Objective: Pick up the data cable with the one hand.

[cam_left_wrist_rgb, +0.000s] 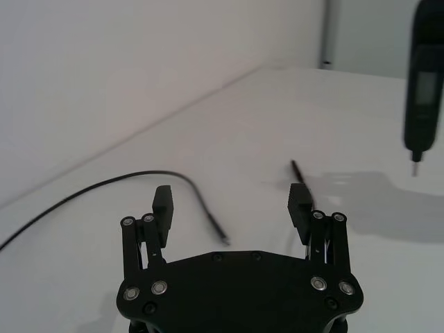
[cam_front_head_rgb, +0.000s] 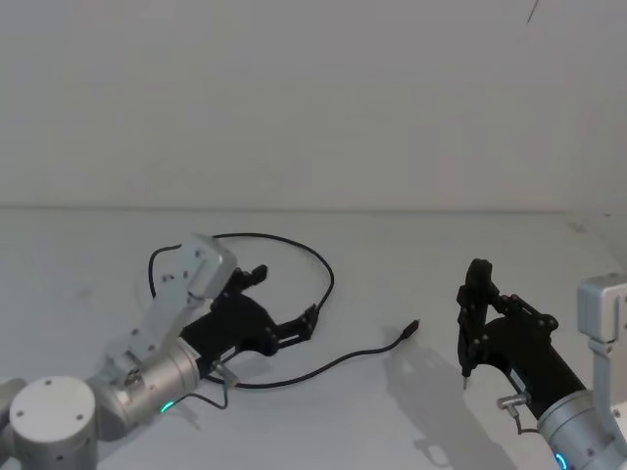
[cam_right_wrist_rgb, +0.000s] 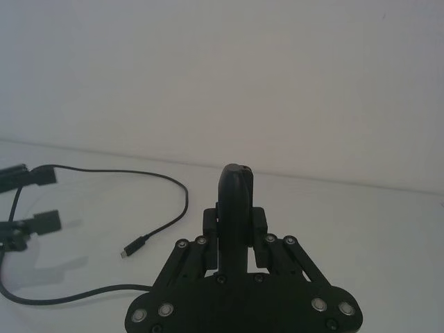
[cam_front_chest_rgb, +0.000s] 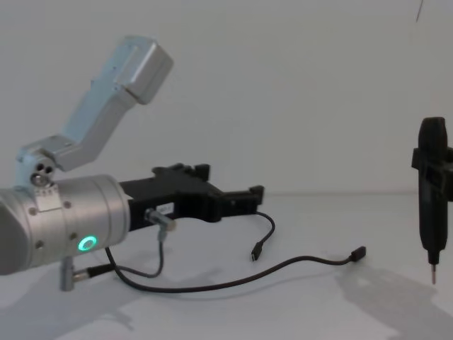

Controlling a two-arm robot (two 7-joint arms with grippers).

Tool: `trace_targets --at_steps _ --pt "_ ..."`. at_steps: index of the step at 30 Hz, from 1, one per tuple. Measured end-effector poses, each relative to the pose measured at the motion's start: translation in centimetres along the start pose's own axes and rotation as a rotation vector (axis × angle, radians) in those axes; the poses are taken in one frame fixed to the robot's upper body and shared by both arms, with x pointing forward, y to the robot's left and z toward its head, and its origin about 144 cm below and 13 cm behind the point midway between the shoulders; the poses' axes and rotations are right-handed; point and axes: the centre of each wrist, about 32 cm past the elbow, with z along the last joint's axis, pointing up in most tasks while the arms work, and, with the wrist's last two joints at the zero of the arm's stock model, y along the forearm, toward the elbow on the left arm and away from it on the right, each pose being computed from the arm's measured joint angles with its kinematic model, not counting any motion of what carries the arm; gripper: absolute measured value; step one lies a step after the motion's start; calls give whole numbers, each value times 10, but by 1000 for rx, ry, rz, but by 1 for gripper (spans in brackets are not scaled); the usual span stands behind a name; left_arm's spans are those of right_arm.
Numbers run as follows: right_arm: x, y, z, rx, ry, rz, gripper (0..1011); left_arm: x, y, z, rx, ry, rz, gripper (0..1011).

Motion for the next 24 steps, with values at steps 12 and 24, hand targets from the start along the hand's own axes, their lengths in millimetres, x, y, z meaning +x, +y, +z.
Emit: trace_targets --at_steps 12,24 --pt "0 0 0 0 0 0 279 16 -34 0 22 50 -201 1001" --pt "0 0 0 0 0 0 279 32 -70 -1 74 94 -401 1001"
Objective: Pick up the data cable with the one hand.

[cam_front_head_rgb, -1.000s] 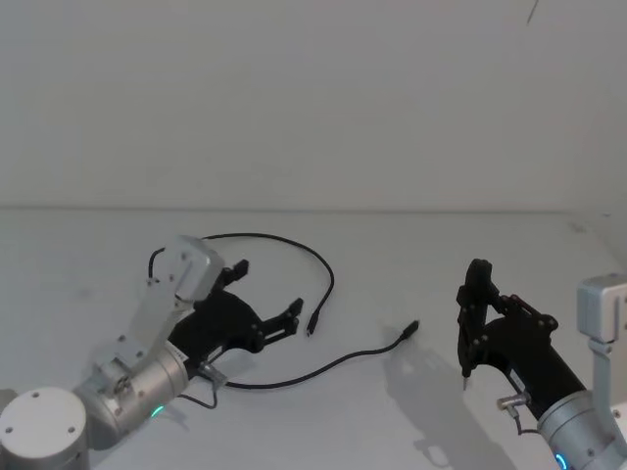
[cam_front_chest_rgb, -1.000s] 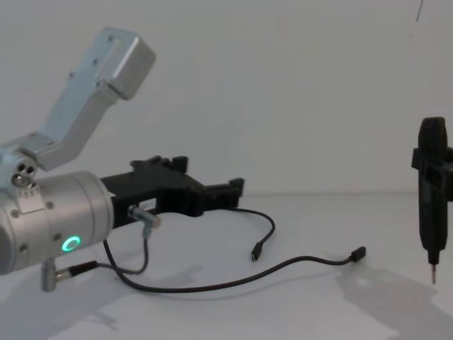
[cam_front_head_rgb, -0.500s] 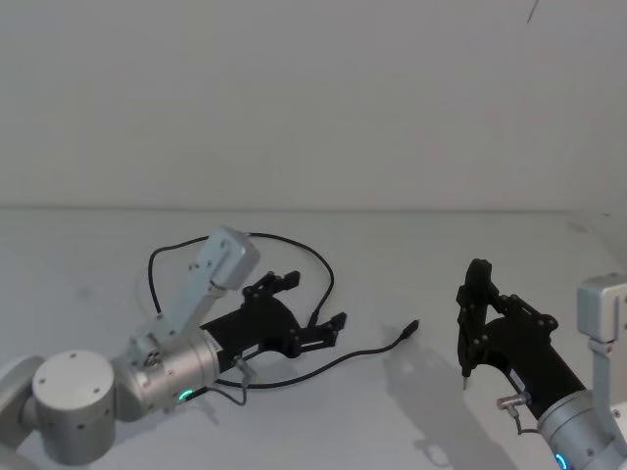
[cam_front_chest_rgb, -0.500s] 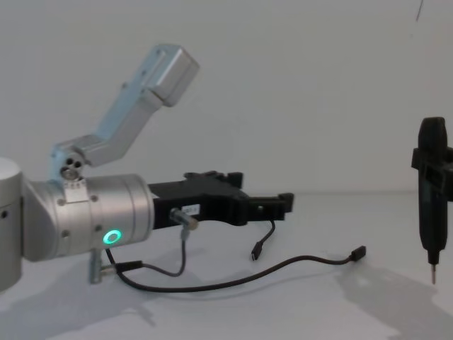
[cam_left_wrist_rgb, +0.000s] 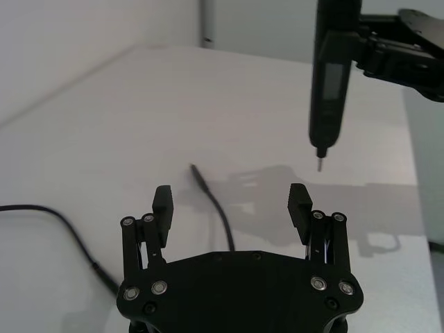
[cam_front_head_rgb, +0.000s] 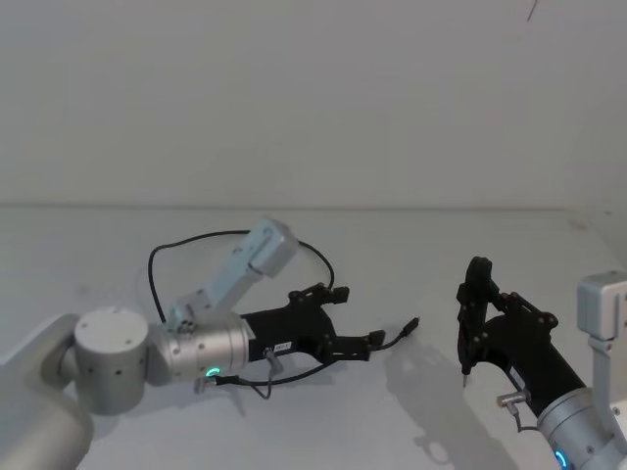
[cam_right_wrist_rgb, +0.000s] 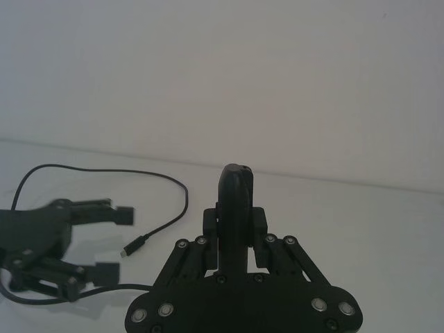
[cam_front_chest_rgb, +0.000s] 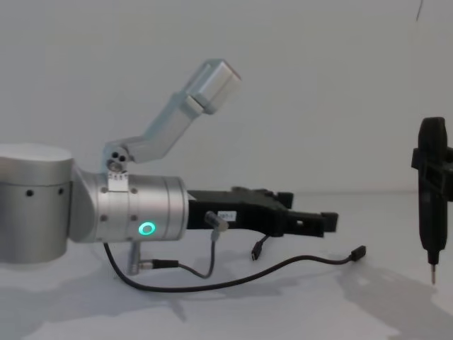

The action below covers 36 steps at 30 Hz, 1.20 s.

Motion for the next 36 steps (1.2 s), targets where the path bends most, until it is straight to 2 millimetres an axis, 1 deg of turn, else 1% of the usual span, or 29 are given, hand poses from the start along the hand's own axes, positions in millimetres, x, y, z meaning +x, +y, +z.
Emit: trace_targets --at_steps 8,15,28,36 --pt "0 0 0 0 0 0 279 23 -23 2 74 32 -132 1001" --pt "0 0 0 0 0 0 279 35 -35 6 128 39 -188 1001" --pt "0 0 0 0 0 0 279 44 -42 14 181 20 -210 1001" --pt "0 0 0 0 0 0 279 49 -44 24 223 -7 -222 1001"
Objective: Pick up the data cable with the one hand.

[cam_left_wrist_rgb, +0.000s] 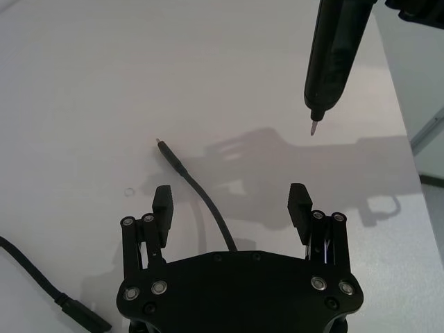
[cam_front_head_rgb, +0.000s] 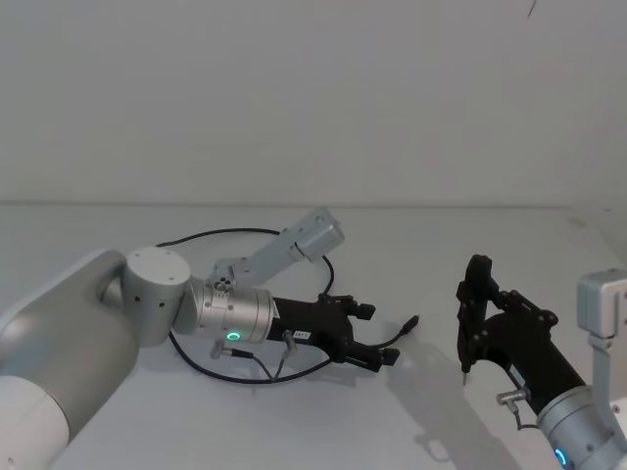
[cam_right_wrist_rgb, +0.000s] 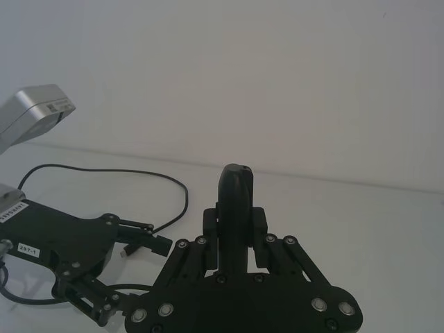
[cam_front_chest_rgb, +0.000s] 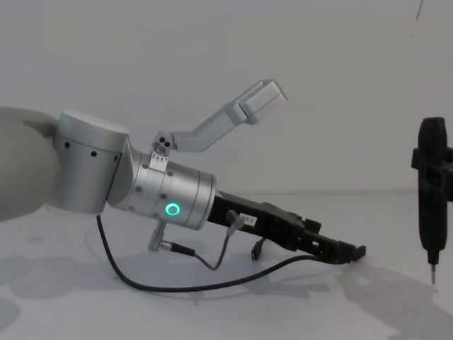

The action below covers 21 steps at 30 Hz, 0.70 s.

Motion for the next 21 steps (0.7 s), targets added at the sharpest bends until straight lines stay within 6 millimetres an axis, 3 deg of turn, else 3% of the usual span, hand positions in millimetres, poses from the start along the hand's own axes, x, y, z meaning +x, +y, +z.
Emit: trace_targets --at_steps 21 --pt "0 0 0 0 0 0 279 2 1 7 72 -12 -26 969"
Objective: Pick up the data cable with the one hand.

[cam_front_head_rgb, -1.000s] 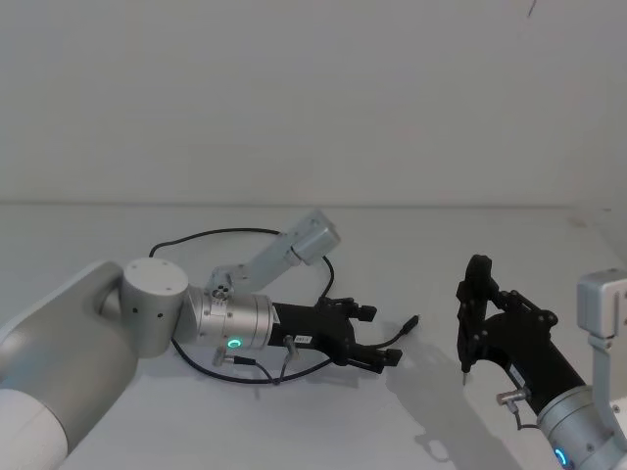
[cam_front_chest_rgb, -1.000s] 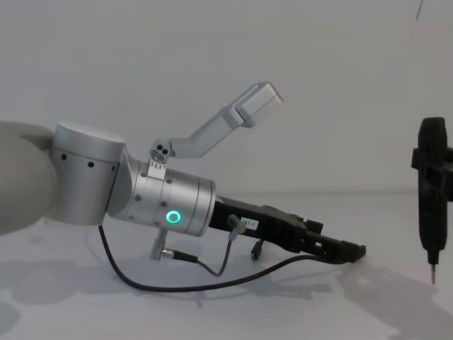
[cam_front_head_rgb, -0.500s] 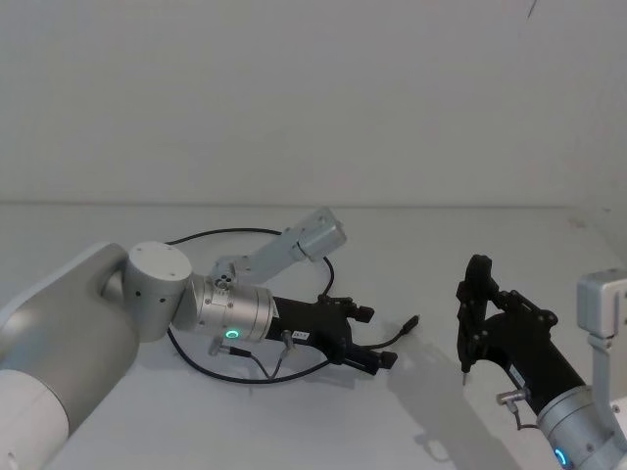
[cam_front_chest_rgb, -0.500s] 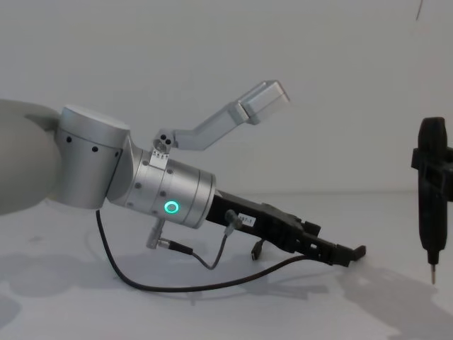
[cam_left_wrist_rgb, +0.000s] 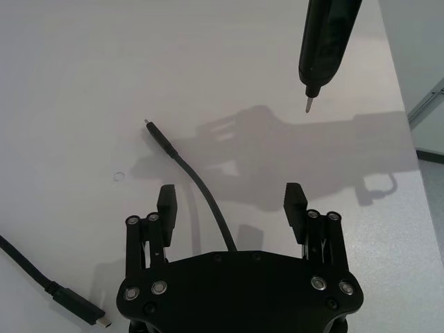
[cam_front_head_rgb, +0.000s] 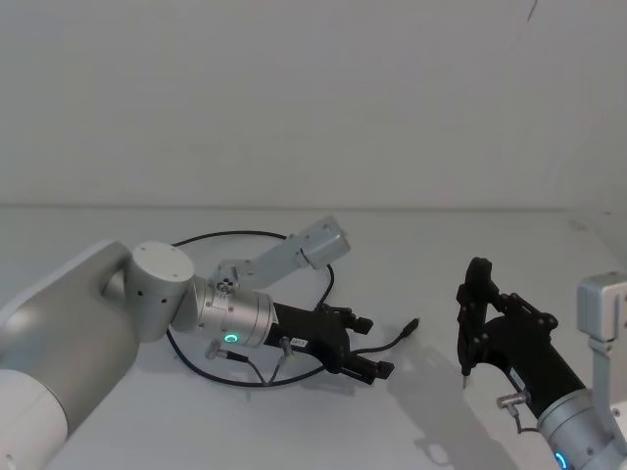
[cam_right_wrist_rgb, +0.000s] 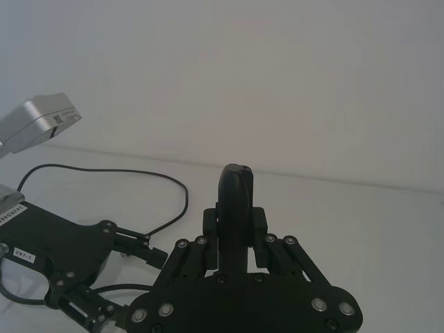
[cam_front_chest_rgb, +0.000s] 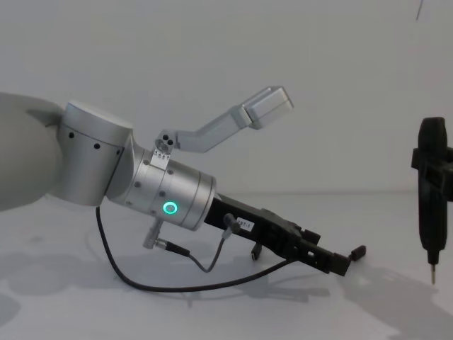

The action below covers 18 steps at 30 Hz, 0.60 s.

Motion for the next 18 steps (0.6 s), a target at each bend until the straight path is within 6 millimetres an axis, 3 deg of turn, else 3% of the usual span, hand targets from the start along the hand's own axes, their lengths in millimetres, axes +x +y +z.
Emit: trace_targets --at_steps 9,18 --pt "0 0 0 0 0 0 279 -2 1 -1 18 4 13 752" --pt "0 0 0 0 0 0 279 -3 1 -4 30 16 13 451"
